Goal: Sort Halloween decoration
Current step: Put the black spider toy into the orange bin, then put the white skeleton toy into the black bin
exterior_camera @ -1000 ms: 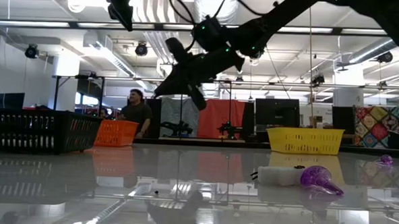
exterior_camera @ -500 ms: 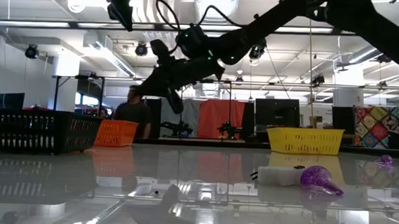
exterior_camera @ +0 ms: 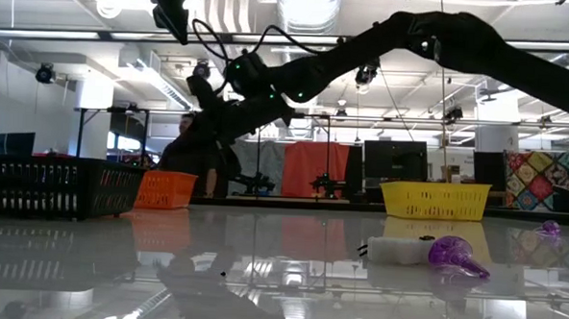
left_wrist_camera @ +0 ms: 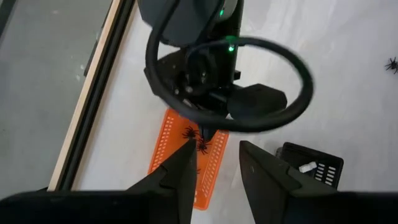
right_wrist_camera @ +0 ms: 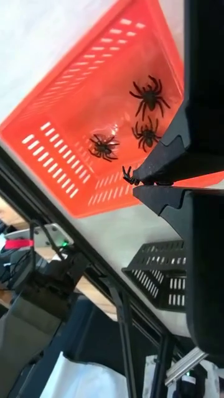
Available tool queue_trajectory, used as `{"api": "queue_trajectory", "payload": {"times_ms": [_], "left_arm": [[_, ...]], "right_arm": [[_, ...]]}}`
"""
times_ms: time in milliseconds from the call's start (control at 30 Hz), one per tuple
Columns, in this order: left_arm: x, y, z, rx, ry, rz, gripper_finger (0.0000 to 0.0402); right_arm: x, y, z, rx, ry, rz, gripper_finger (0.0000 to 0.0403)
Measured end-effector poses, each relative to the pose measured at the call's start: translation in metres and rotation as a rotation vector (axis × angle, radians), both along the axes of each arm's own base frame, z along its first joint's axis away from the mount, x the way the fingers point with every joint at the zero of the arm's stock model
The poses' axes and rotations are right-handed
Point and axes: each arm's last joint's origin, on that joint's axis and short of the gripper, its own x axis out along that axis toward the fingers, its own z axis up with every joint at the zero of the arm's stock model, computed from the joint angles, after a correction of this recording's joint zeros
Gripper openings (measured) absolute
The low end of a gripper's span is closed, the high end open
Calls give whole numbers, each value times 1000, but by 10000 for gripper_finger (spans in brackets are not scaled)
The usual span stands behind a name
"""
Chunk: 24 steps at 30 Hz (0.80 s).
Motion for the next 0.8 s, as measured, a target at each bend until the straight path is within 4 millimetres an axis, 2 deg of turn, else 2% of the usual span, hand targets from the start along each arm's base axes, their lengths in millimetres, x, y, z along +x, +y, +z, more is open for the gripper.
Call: {"api": "queue_trajectory", "payload": {"times_ms": [233, 633, 800], "left_arm": [[-1, -1, -1, -9, 12, 0, 103], [-2, -2, -1, -30, 23, 25, 103], [-2, -2, -1, -33, 25, 29, 103]], "right_arm": [[3, 2, -5, 3, 12, 2, 16], [3, 0, -4, -14, 12, -22, 98], [-4, -3, 9, -7, 34, -20, 109]]}}
